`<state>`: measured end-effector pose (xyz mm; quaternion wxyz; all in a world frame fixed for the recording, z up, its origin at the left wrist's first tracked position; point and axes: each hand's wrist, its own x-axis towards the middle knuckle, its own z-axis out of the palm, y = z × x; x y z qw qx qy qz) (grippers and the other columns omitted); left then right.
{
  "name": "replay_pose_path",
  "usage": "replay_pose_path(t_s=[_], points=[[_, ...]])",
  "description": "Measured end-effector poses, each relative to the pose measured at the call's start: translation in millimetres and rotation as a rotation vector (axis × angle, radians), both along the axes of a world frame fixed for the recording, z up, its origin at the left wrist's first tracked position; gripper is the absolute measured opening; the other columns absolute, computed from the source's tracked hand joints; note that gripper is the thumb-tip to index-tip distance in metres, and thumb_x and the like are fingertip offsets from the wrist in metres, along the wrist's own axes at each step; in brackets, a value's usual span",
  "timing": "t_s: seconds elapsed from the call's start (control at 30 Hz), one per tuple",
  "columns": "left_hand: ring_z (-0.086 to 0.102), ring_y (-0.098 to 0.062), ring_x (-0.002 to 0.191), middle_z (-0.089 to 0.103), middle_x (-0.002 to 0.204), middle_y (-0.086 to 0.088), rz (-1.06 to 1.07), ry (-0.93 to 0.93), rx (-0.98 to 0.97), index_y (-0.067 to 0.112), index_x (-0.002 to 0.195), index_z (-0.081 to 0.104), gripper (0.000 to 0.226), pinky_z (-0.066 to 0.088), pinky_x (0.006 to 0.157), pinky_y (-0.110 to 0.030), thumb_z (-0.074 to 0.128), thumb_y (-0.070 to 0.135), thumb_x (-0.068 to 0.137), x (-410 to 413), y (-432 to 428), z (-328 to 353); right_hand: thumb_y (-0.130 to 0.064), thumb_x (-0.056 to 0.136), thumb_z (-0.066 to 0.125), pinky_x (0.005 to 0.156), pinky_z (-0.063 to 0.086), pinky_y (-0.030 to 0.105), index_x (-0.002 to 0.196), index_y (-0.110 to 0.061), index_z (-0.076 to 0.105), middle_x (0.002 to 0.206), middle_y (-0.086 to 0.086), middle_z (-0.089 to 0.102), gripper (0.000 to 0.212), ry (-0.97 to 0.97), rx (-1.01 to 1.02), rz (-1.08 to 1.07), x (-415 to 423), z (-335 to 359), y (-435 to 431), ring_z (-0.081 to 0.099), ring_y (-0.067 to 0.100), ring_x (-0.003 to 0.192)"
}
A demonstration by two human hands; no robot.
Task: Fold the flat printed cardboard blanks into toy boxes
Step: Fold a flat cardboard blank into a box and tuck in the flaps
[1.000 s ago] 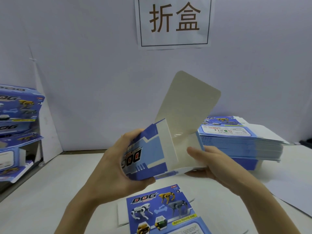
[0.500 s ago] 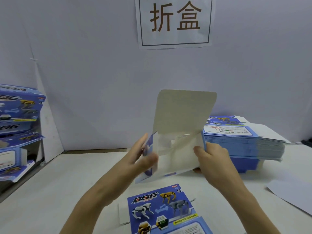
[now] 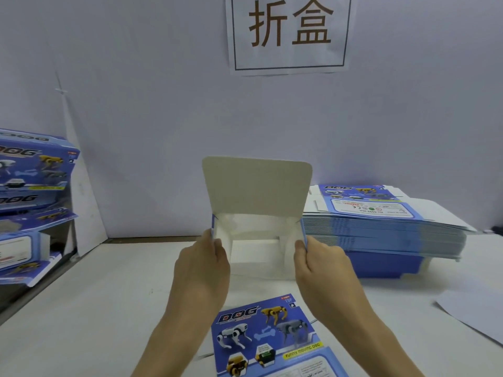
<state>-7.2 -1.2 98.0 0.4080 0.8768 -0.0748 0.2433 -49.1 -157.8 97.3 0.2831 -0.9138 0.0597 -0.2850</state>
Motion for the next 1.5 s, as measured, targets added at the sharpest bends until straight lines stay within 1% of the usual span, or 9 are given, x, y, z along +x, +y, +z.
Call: replay_pose_path(t_s=[0.27, 0.4, 0.57, 0.7, 0.77, 0.97, 1.17, 1.33, 1.5], points=[[0.039, -0.007, 0.046, 0.036, 0.052, 0.014, 0.022, -0.218, 0.160, 0.028, 0.063, 0.026, 0.041, 0.029, 0.044, -0.016, 0.036, 0.015, 0.100, -3.2, 3.0, 3.8, -0.012, 0.100, 0.035, 0.055, 0.036, 0.030, 0.059, -0.016, 0.032, 0.059, -0.003, 0.038, 0.040, 0.055, 0.213, 0.038, 1.6, 3.3, -4.1, 0.043, 0.017, 0.060], [0.044, -0.008, 0.057, 0.045, 0.062, 0.010, -0.070, -0.076, 0.246, 0.026, 0.068, 0.037, 0.034, 0.032, 0.050, -0.018, 0.035, 0.035, 0.100, 5.7, 14.7, 8.0, -0.040, 0.094, 0.047, 0.059, 0.059, 0.034, 0.072, -0.025, 0.051, 0.065, -0.004, 0.059, 0.027, 0.121, 0.423, 0.160, -2.5, 10.3, -14.8, 0.061, 0.014, 0.052], [0.060, 0.002, 0.081, 0.060, 0.086, 0.019, -0.339, -0.058, 0.016, 0.046, 0.085, 0.058, 0.017, 0.044, 0.059, -0.012, 0.043, 0.056, 0.084, 5.2, 25.8, 13.7, -0.049, 0.084, 0.056, 0.055, 0.032, 0.014, 0.059, -0.041, 0.048, 0.072, -0.011, 0.046, 0.028, -0.203, 0.156, 0.107, -3.0, 13.1, -28.4, 0.050, -0.001, 0.068], [0.053, 0.021, 0.098, 0.055, 0.110, 0.036, -0.486, -0.049, -0.304, 0.052, 0.141, 0.027, 0.077, 0.044, 0.068, 0.000, 0.063, 0.067, 0.074, 8.6, 20.7, 8.3, -0.030, 0.088, 0.065, 0.054, 0.033, 0.011, 0.052, -0.030, 0.052, 0.062, -0.005, 0.051, 0.038, -0.389, 0.263, 0.030, 0.7, 8.7, -26.4, 0.049, 0.004, 0.063], [0.045, 0.022, 0.113, 0.041, 0.124, 0.047, -0.602, -0.054, -0.225, 0.068, 0.136, -0.003, 0.112, 0.043, 0.079, 0.000, 0.079, 0.063, 0.060, 6.4, 18.7, 3.5, -0.034, 0.089, 0.063, 0.048, 0.032, 0.013, 0.050, -0.021, 0.054, 0.058, -0.002, 0.055, 0.041, -0.376, 0.391, -0.002, 0.4, 9.0, -27.0, 0.048, 0.009, 0.055], [0.004, -0.019, 0.149, -0.012, 0.157, 0.008, -0.462, -0.268, 0.084, 0.055, 0.133, -0.034, 0.143, 0.028, 0.113, -0.055, 0.070, 0.083, 0.040, 1.4, -1.6, -7.2, -0.035, 0.089, 0.063, 0.038, 0.034, 0.014, 0.052, -0.014, 0.059, 0.042, -0.008, 0.056, 0.043, -0.278, 0.555, 0.107, -4.9, 16.2, -25.9, 0.045, 0.005, 0.032], [0.004, -0.028, 0.148, -0.001, 0.157, 0.001, -0.328, -0.450, 0.215, 0.035, 0.148, -0.019, 0.137, 0.023, 0.110, -0.065, 0.062, 0.082, 0.049, -3.4, -14.8, -12.8, -0.043, 0.082, 0.065, 0.035, 0.035, 0.018, 0.046, -0.008, 0.057, 0.042, 0.000, 0.057, 0.051, -0.262, 0.660, 0.139, -6.9, 20.7, -27.6, 0.042, 0.013, 0.031], [0.030, -0.022, 0.138, 0.015, 0.148, -0.005, -0.494, -0.414, 0.195, 0.031, 0.151, -0.010, 0.134, 0.048, 0.101, -0.039, 0.077, 0.065, 0.056, 12.6, 8.5, -11.9, -0.046, 0.080, 0.071, 0.043, 0.041, 0.010, 0.067, -0.026, 0.072, 0.058, -0.011, 0.063, 0.024, -0.453, 0.790, 0.297, -13.4, 30.7, -37.4, 0.052, 0.002, 0.049], [0.026, -0.005, 0.140, 0.019, 0.148, -0.009, -0.622, -0.505, 0.109, 0.014, 0.153, -0.002, 0.133, 0.033, 0.100, -0.005, 0.085, 0.051, 0.059, 16.7, 11.1, -10.1, -0.025, 0.088, 0.062, 0.051, 0.051, 0.018, 0.077, -0.019, 0.075, 0.075, -0.005, 0.071, 0.018, -0.310, 1.287, 0.424, -2.3, 20.8, -52.4, 0.065, 0.008, 0.063]])
